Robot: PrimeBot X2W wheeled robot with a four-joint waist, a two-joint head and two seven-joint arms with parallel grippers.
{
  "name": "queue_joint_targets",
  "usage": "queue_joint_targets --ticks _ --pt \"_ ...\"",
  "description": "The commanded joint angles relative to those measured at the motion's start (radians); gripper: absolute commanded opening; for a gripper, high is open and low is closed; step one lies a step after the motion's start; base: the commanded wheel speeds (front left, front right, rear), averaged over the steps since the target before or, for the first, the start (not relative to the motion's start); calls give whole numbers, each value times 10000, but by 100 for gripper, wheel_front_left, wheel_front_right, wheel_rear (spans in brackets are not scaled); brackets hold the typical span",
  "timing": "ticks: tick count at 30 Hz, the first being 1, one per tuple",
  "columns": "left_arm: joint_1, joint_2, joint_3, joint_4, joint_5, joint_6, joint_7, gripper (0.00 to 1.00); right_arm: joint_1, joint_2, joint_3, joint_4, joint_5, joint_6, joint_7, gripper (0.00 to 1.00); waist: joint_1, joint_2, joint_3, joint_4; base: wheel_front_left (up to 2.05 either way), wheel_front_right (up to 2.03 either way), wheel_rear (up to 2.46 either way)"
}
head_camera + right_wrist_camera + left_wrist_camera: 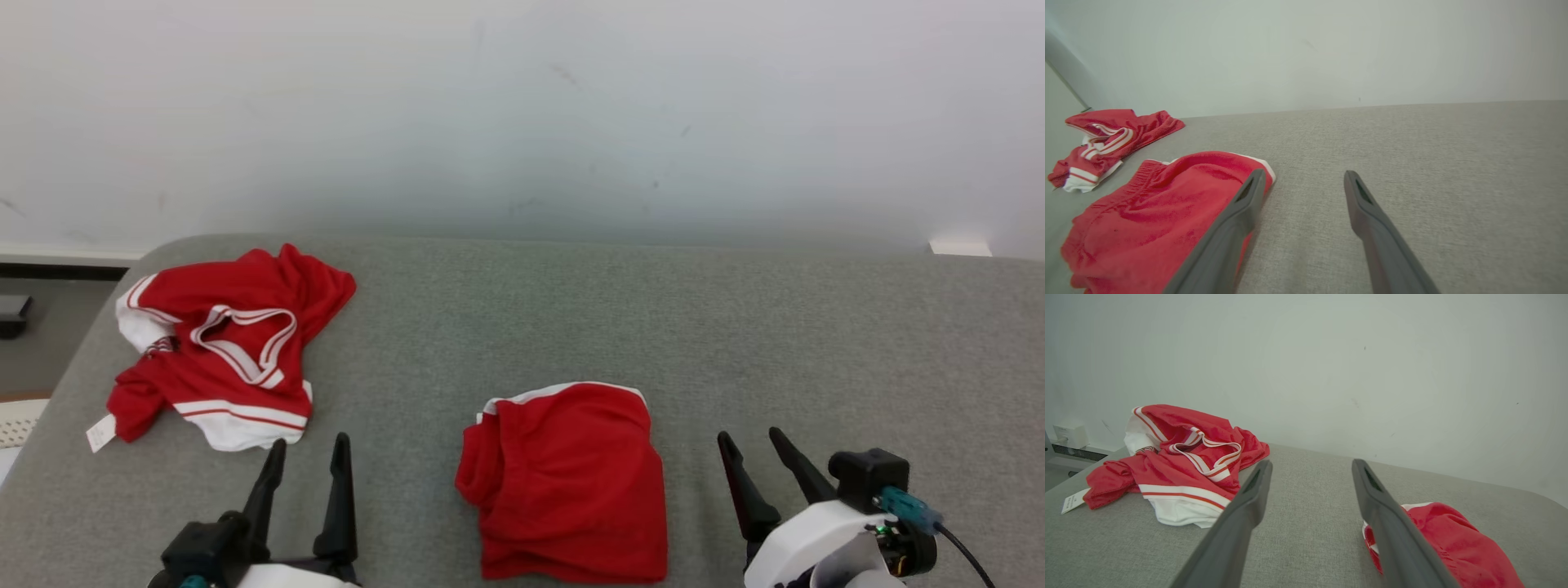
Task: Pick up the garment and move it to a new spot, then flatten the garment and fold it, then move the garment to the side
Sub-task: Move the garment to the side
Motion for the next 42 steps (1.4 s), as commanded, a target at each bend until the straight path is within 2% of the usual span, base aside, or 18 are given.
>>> queue_joint_targets --ticks 1,12,18,21,22,23,24,25,34,42 --pt "-94 38 -35 33 -158 -31 -2 100 -261 27 142 232 227 1 110 100 -1 0 40 208 0 0 0" --pt "-30 37 -289 98 -258 142 -2 100 -1584 39 1483 2350 2400 1 2227 100 -1 0 150 1390 0 0 0" --pt "-14 37 -278 122 -238 113 -2 100 -1727 44 1812 3407 3016 1 3176 100 -1 0 223 1717 0 0 0" --pt "-39 38 -275 125 -264 111 -2 100 -1773 68 2059 3582 3258 1 3281 100 -1 0 246 1760 0 0 0" --pt "-38 38 -265 123 -271 119 -2 100 -1792 74 2140 3555 3363 1 3221 94 -1 0 252 1753 0 0 0" --pt "-29 38 -260 119 -277 139 -2 100 -1842 74 2180 3557 3412 1 3094 32 -1 0 249 1735 0 0 0" --pt "-16 38 -256 117 -269 152 -2 100 -1897 68 2233 3561 3479 1 3006 9 -1 0 239 1703 0 0 0" --pt "-8 37 -252 116 -256 155 -2 100 -1952 63 2286 3543 3559 1 2896 0 -1 0 225 1660 0 0 0" --pt "-221 37 -217 220 107 -27 -2 100 -2469 22 2562 3486 3780 -3 1890 0 -1 0 81 1065 0 0 0" --pt "-669 40 -594 328 199 -216 -2 100 -2936 -566 2805 3354 3880 -5 1616 0 -1 0 86 -144 0 0 0"
